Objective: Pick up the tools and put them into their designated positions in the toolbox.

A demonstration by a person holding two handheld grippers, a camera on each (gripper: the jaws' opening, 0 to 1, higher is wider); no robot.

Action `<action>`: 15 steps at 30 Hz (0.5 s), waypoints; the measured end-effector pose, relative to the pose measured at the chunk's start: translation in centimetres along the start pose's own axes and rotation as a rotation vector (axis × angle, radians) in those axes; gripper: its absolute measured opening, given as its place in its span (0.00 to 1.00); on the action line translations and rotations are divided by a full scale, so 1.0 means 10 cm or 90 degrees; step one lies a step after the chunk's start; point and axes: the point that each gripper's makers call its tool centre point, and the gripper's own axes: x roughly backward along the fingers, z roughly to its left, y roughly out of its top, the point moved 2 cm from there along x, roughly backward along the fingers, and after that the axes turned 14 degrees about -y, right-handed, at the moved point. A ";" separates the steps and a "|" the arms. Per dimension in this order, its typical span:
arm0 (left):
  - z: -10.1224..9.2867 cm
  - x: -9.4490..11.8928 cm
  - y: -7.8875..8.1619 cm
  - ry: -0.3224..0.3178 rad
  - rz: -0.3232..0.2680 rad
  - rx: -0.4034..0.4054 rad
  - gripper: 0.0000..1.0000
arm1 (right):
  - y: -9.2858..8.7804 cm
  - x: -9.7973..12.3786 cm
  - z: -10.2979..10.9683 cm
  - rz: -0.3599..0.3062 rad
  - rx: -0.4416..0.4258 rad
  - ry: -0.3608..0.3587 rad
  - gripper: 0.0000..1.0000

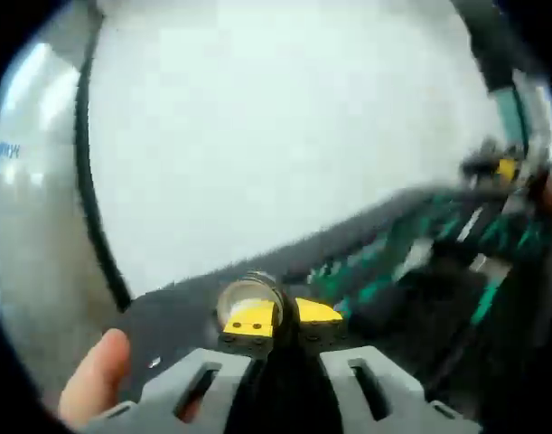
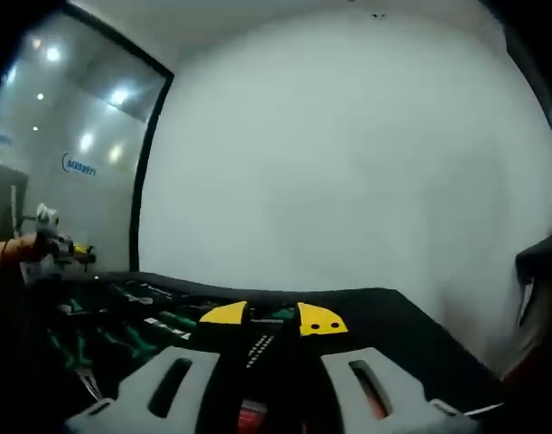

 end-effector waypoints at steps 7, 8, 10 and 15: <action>-0.99 0.13 0.93 -0.235 -0.186 0.092 0.03 | 0.47 0.22 0.41 -0.160 0.050 0.113 0.22; -1.21 0.16 1.10 -0.301 -0.237 0.136 0.03 | 0.54 0.31 0.57 -0.172 0.046 0.179 0.22; -1.62 0.29 1.31 -0.449 -0.306 0.227 0.03 | 0.78 0.52 0.92 -0.170 0.065 0.276 0.29; -2.44 0.40 1.43 -0.687 -0.365 0.341 0.03 | 1.59 1.15 1.88 -0.270 0.083 0.527 0.37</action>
